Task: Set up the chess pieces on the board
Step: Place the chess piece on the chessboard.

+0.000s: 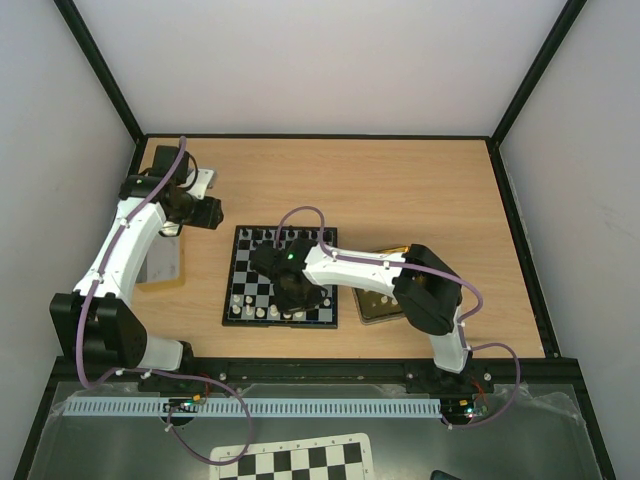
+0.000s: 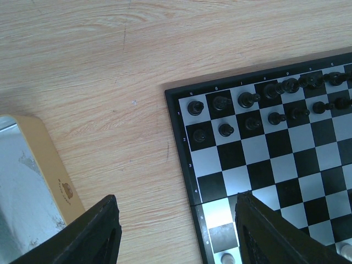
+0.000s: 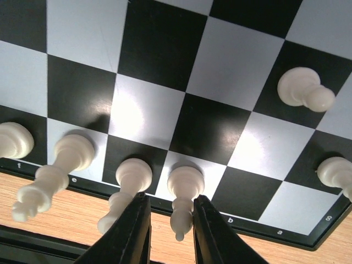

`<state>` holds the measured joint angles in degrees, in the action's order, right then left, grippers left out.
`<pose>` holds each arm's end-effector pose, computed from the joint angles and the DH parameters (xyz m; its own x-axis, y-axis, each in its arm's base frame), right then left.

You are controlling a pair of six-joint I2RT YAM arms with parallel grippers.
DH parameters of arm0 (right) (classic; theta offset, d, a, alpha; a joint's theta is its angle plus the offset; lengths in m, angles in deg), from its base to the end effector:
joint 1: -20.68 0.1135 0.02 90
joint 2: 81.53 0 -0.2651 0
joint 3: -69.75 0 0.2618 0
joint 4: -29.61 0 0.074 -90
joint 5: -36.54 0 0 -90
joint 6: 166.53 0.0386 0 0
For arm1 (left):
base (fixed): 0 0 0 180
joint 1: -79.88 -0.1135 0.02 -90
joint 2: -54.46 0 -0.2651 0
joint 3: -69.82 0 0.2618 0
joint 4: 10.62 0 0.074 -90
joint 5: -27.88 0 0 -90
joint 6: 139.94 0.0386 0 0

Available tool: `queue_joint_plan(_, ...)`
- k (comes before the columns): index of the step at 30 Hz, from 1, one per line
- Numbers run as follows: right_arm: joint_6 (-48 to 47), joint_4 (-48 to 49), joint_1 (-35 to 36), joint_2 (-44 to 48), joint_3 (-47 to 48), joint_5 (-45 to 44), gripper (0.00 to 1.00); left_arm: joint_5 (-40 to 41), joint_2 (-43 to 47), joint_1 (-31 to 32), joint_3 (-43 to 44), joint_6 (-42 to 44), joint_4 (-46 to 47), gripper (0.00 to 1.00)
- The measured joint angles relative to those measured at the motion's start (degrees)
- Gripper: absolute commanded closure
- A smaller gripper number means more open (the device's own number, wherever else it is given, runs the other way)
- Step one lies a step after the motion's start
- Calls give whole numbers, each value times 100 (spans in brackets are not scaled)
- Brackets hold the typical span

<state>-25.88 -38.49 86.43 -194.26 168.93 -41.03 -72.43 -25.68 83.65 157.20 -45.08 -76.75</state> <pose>0.1539 0.3619 0.1862 -0.9561 -0.2839 0.0726 -0.2585 0.9338 0.2473 0.2911 -0.0261 0.3118 -0.8380 0.1388 -0.5278 0.2288 0.9674 -0.1089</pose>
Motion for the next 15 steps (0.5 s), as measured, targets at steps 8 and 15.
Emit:
queue_joint_plan(8,-55,-15,-13,-35,83,-59,79,0,-2,-7,0,0,-2,42)
queue_joint_plan(15,-111,-15,-61,-81,85,-59,79,0,-7,-11,2,0,0,42)
